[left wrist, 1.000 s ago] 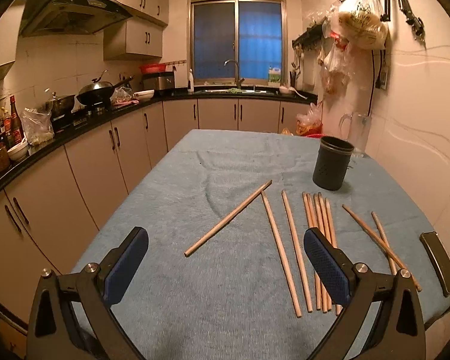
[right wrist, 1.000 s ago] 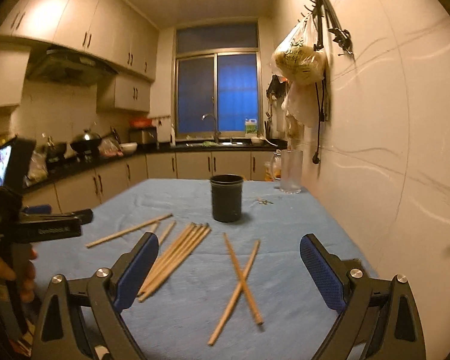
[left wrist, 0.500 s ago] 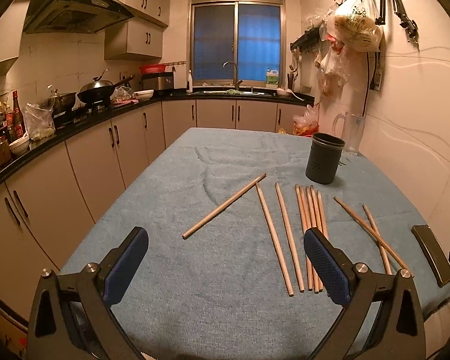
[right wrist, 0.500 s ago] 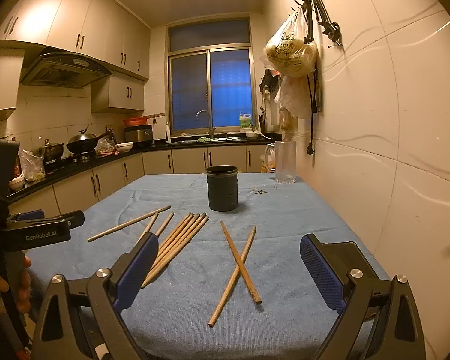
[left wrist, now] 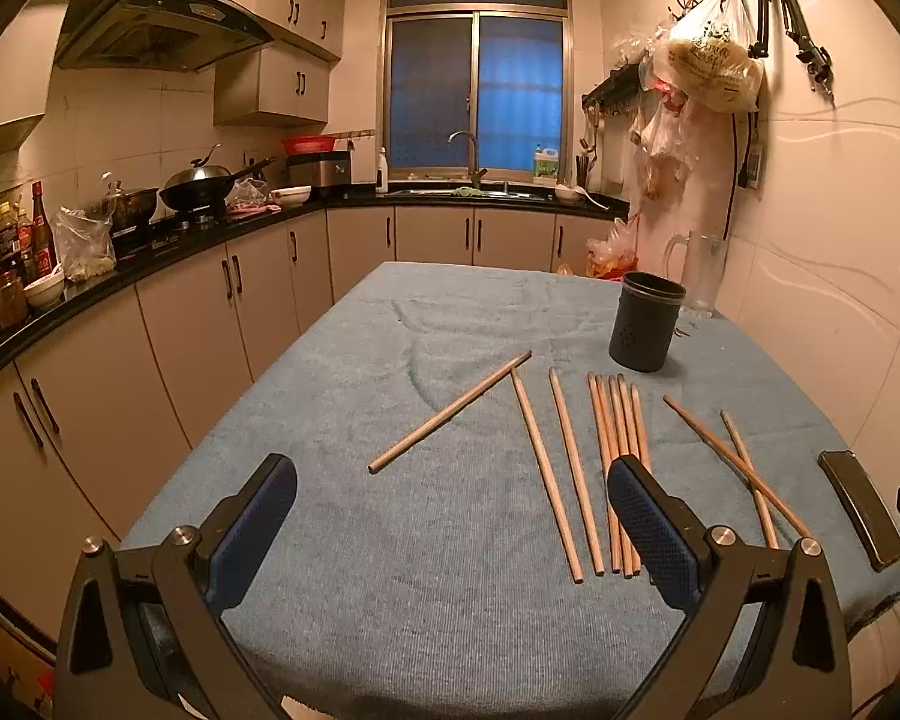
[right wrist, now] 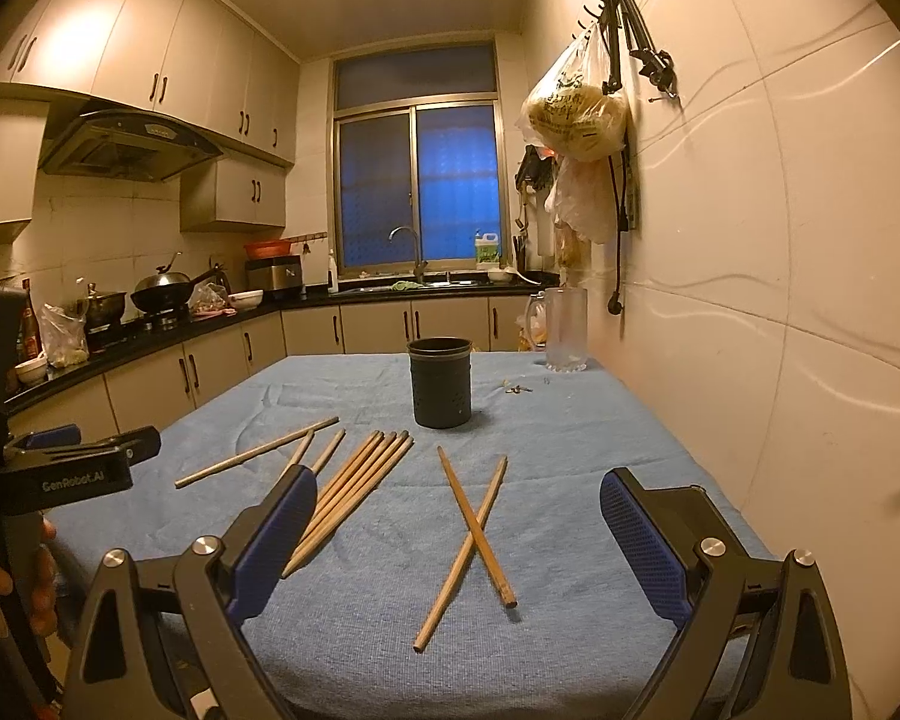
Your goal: Organize utensils
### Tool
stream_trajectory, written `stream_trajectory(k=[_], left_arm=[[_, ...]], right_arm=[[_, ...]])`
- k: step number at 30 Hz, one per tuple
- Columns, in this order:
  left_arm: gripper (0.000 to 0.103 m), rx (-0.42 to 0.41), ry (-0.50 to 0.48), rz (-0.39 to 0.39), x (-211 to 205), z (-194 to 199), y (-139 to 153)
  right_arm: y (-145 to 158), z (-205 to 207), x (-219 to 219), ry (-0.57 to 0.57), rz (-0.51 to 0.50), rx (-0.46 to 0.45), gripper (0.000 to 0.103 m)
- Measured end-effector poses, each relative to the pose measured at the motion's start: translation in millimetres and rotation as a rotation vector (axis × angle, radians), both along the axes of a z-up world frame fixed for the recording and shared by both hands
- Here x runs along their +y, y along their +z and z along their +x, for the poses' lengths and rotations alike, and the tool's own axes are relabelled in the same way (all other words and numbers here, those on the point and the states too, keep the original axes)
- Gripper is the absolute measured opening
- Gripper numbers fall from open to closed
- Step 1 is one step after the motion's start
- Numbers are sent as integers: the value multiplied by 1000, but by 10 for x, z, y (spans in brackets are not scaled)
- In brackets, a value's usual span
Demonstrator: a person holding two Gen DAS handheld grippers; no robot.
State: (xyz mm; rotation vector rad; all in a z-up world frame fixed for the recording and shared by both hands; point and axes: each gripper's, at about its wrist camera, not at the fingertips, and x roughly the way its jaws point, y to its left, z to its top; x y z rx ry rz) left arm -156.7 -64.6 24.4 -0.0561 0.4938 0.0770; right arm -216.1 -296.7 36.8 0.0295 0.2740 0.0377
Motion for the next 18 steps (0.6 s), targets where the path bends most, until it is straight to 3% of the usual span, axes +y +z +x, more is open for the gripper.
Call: stream_trajectory(k=[11,18], left_arm=[[103,-172,-7,-4,51,-271,59],[103,-200,-36,24,-6,-239,50]], right_arm=[[32,5,9,-1,-15,-19,97],[76,87,65,5,-42,-29,97]])
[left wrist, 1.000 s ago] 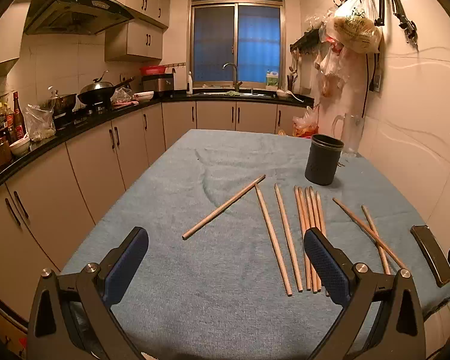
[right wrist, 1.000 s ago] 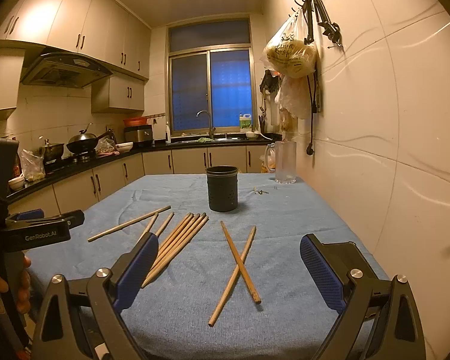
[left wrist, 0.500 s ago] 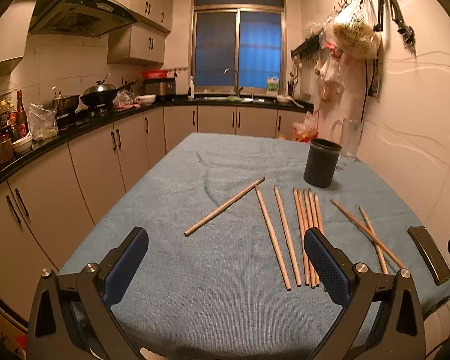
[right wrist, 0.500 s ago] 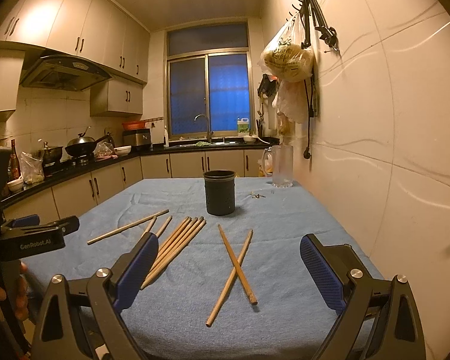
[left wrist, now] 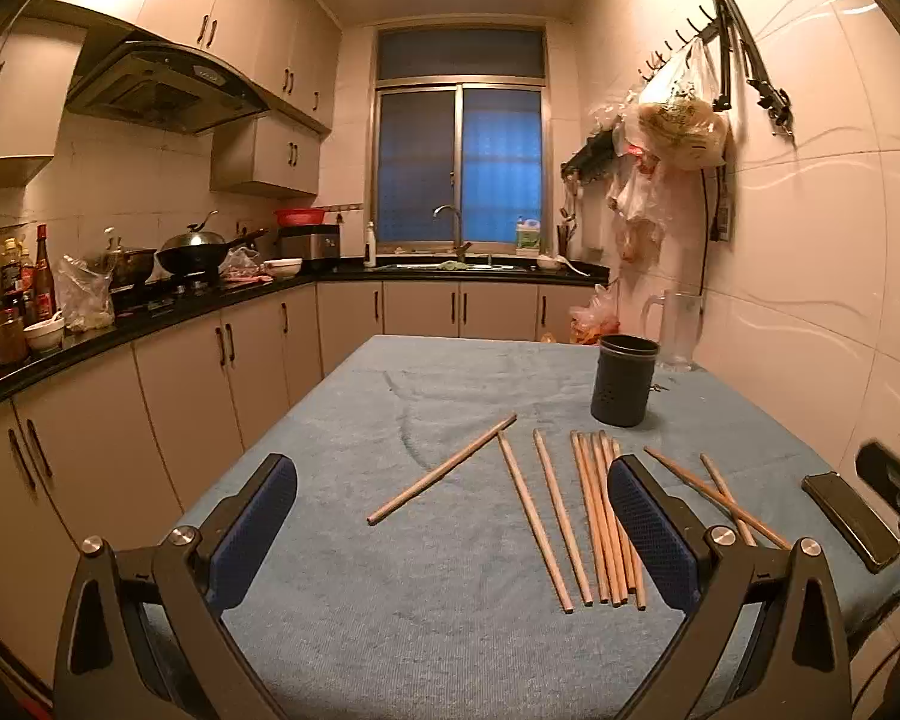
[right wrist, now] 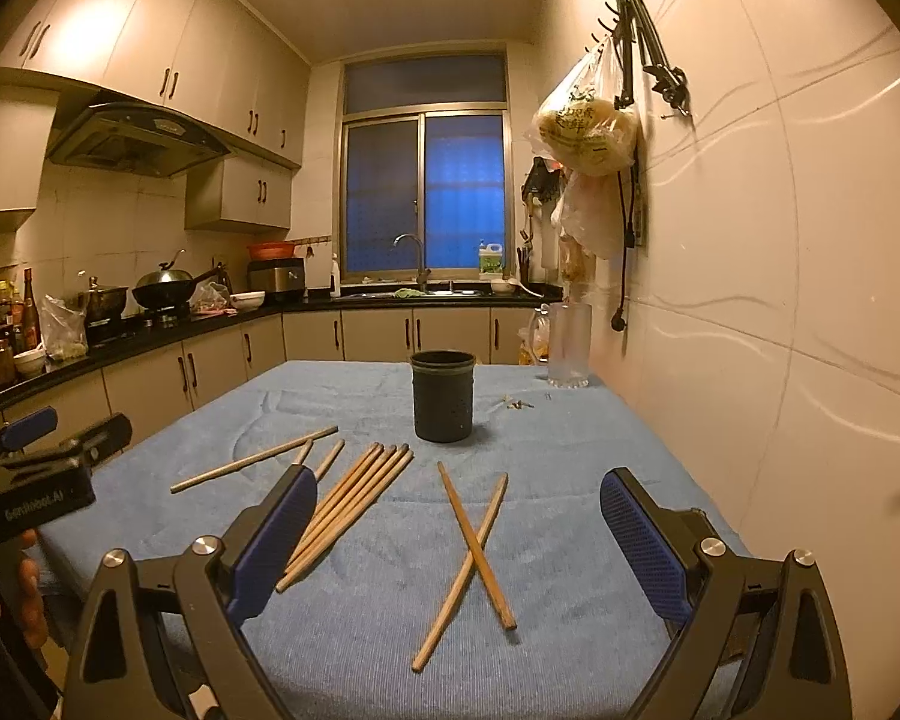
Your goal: Organize utensils
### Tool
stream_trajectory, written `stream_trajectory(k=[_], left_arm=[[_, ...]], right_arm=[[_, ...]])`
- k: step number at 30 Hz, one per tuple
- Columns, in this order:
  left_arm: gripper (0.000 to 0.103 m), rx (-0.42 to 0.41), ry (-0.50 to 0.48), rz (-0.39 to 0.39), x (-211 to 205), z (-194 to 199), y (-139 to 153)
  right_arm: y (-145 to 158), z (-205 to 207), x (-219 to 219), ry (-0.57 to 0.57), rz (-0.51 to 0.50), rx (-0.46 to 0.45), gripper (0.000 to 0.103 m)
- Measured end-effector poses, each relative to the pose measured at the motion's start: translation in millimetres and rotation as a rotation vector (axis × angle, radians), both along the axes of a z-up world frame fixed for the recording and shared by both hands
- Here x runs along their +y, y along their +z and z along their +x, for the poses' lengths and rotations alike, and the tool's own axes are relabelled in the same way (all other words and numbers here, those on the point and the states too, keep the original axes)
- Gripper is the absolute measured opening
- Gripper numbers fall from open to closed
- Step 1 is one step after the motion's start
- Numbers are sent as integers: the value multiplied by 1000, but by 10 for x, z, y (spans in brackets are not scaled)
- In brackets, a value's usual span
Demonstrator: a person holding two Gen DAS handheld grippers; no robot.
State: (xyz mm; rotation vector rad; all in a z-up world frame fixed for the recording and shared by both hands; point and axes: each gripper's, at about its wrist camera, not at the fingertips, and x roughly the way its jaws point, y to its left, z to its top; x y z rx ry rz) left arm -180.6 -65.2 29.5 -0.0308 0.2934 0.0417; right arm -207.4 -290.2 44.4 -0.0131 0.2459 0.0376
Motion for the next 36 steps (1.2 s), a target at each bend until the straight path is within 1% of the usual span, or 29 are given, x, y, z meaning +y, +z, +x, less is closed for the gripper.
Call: stream_trajectory(k=[5,8,12,19,29,32,34,36], left_arm=[[103,12,-2,16,-3,95,-26],[103,15,2,14,19,153,-27],[103,19,2,18,6,225,-36],[103,39,-13,18,-17,334,-93],[103,49,-25,27,-38,506,-86],[103,54,-27,32,-43,564,-87],[103,63,-33,39,-42,619,-80],[103,83,-54,46,-26,703,-57]], right_arm=[[91,81,46,-21,-43,-57,97],[120,137,69,-22,-60,-72,97],[129,215,77,-21,-56,-70,97],[60,339,77,-26,-53,-29,97],[-32,579,55,-33,-53,37,97],[-35,638,34,-40,-56,42,97],[-40,698,7,-38,-57,53,97],[-49,794,-48,-37,-53,84,97]])
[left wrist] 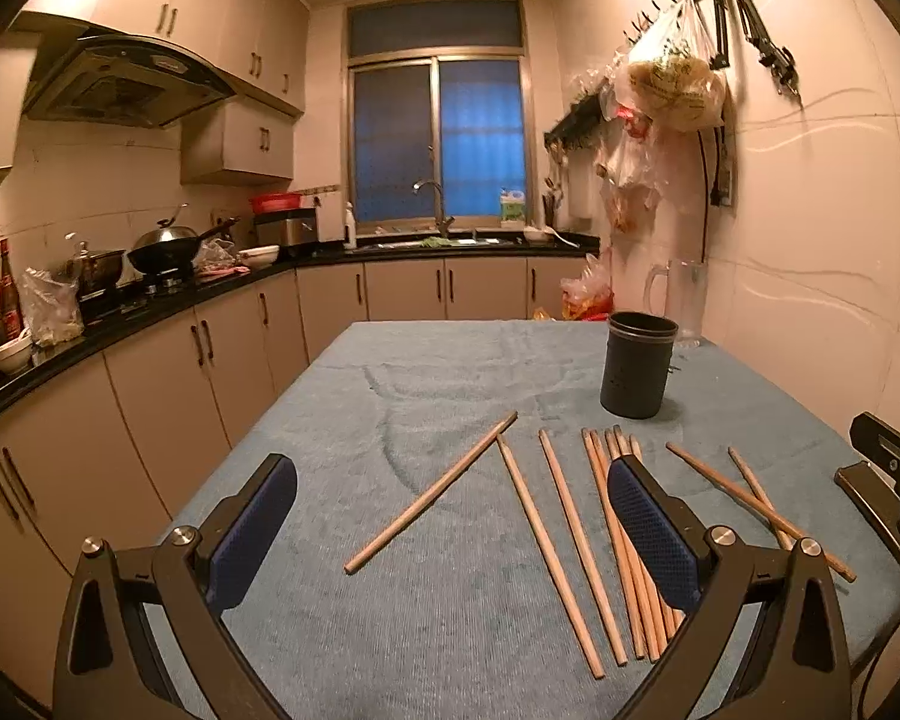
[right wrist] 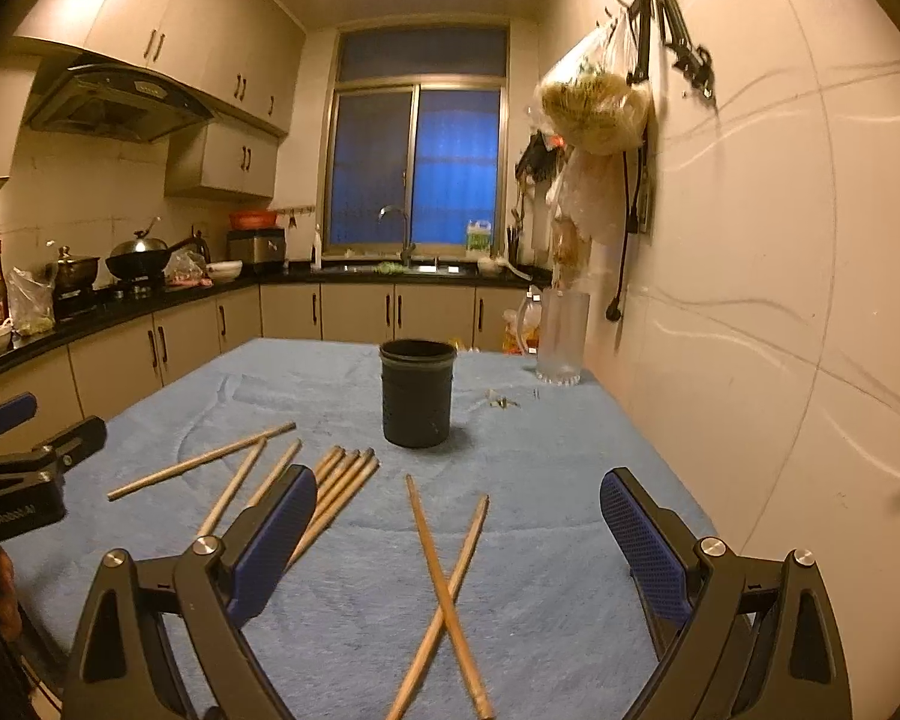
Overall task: Organize utensils
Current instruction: 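Lower the right tool and close it on a wooden chopstick while the left tool grasps another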
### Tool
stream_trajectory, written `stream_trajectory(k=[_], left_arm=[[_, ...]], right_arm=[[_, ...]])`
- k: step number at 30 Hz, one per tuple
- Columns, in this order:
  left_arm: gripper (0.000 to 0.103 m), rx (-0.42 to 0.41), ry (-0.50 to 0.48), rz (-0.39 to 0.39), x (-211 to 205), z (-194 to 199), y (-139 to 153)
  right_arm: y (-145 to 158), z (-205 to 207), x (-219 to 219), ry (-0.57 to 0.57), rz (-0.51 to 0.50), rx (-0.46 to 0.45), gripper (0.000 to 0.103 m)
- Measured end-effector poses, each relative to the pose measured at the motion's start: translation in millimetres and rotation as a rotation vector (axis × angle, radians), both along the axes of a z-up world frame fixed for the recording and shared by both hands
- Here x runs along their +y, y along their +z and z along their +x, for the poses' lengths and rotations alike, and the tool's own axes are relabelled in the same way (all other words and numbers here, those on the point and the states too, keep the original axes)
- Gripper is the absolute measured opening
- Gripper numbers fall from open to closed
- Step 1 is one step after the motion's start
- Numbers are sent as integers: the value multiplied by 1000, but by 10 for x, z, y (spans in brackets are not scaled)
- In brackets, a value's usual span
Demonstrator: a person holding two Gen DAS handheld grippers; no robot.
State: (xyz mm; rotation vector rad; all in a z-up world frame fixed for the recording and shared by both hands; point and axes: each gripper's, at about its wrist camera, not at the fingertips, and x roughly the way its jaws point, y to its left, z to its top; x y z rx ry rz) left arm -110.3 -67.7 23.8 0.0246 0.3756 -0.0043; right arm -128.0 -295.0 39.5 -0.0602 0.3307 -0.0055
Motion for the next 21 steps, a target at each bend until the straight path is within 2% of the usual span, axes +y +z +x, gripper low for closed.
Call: stream_trajectory(k=[3,6,9,11,14,15,17,19,21], left_arm=[[103,60,-58,9,33,195,56],[103,148,-137,43,27,475,111],[103,261,-207,57,0,816,113],[103,327,-248,39,-5,1060,122],[101,378,-289,16,-41,1363,137],[98,391,-300,17,-51,1466,136],[79,449,-309,26,-85,1755,89],[67,541,-325,-11,-89,2051,-5],[62,616,-338,-39,-100,2300,-89]], right_arm=[[15,174,-115,3,8,55,97],[57,350,-230,9,5,105,97],[92,599,-377,44,37,194,97],[78,799,-471,61,63,275,97],[3,1150,-646,86,164,433,95],[-32,1265,-704,102,211,481,90],[-121,1469,-769,131,284,564,77],[-233,1639,-776,146,318,628,58],[-348,1778,-762,162,358,691,48]])
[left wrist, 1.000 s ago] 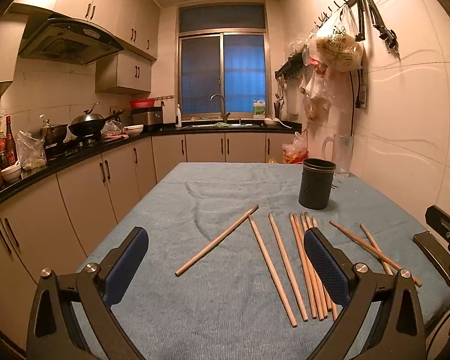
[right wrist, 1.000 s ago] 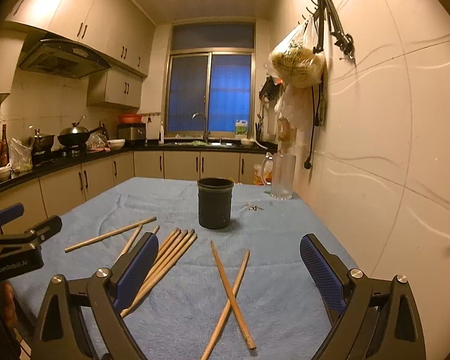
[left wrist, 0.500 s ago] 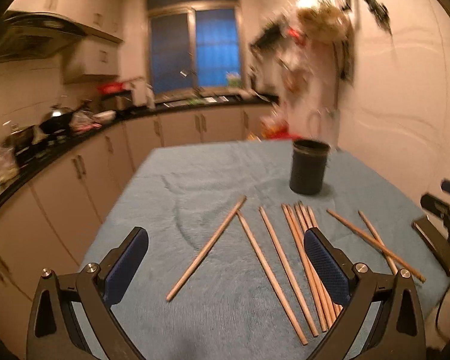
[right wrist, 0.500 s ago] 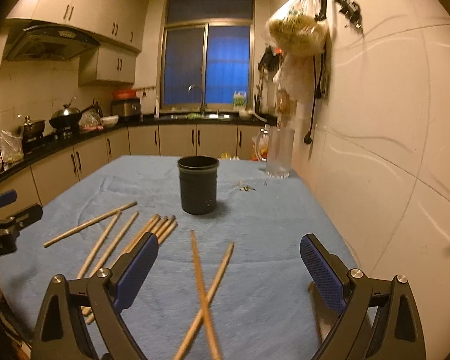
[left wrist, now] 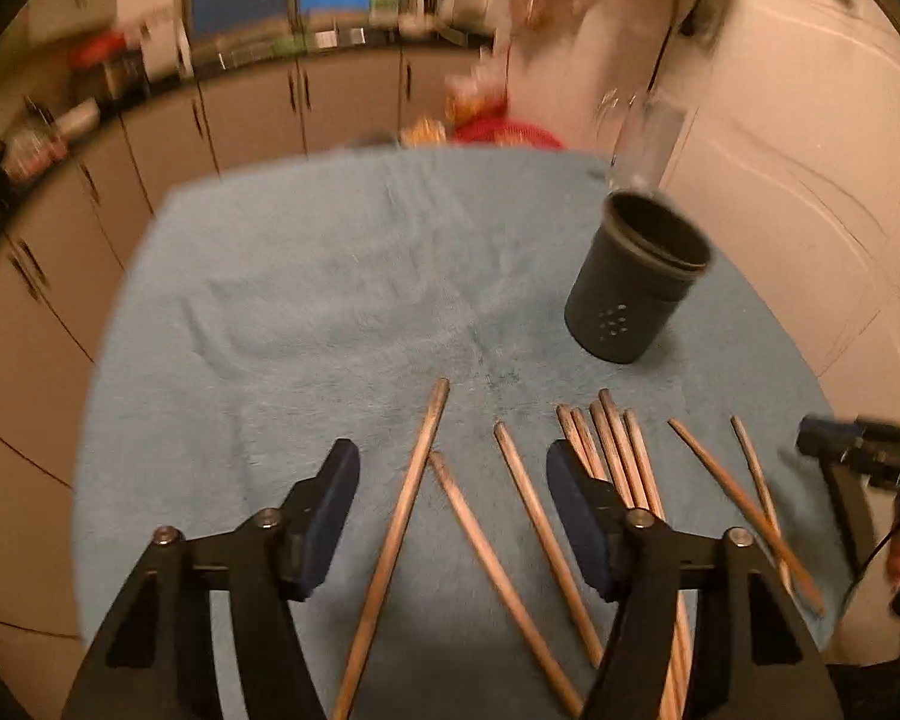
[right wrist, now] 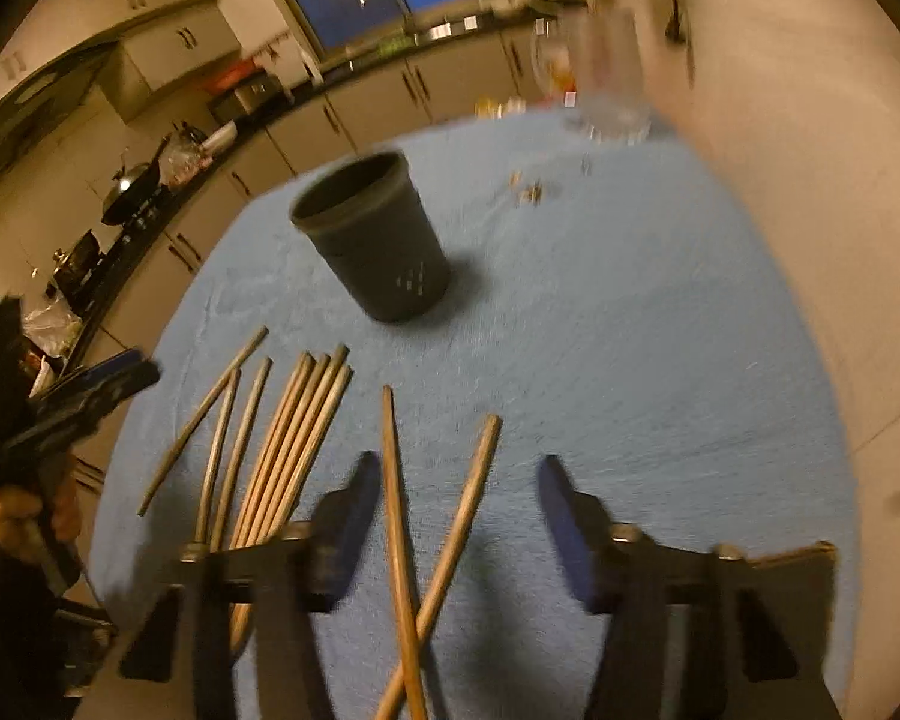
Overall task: Organize utensils
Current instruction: 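Lower the right tool and close it on a wooden chopstick while the left tool grasps another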
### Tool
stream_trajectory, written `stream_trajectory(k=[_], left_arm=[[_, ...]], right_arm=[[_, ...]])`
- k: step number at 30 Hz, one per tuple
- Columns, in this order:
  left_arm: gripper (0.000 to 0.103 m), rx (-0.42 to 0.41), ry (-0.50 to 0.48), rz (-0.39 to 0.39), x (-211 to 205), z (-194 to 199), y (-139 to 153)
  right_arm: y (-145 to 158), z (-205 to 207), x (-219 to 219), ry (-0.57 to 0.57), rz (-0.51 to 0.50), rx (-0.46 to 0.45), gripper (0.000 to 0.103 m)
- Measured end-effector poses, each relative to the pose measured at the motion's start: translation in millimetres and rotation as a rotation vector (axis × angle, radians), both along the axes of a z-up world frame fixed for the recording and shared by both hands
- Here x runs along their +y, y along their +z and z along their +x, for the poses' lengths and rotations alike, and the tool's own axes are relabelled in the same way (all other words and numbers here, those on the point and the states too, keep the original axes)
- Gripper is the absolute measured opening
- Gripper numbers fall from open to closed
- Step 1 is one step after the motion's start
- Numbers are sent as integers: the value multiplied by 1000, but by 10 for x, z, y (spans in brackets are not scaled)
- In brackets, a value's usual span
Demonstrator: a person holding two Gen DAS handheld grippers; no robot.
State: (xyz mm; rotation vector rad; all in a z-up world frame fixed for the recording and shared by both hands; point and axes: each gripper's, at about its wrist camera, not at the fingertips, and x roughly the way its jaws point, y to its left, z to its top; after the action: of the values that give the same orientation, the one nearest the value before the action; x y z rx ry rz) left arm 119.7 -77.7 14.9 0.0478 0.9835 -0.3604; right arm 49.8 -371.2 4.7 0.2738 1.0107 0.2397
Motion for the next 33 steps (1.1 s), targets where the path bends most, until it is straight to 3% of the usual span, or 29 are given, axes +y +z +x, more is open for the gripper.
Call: stream_trajectory(k=[4,10,15,19,22,25,27,28,29,33], left_arm=[[56,45,-7,60,-112,318,-147],[41,123,-14,56,-234,616,-340],[41,174,-6,36,-229,702,-379],[41,192,-15,71,-262,695,-401],[40,218,-9,141,-308,700,-499],[40,187,-9,203,-389,683,-492],[32,179,-12,219,-448,680,-476],[14,171,-11,230,-476,676,-462],[9,165,-9,251,-506,676,-454],[7,149,7,192,-426,560,-382]], right_arm=[[-137,182,15,11,87,68,45],[-232,449,321,101,55,99,42],[-270,667,652,186,-52,89,36],[-388,754,840,212,-157,87,30],[-434,772,910,210,-226,73,26],[-454,801,970,209,-287,63,16],[-460,803,1005,211,-328,49,10],[-465,809,1005,211,-338,41,7],[-476,818,977,211,-331,33,7],[-366,739,845,190,-258,5,6]])
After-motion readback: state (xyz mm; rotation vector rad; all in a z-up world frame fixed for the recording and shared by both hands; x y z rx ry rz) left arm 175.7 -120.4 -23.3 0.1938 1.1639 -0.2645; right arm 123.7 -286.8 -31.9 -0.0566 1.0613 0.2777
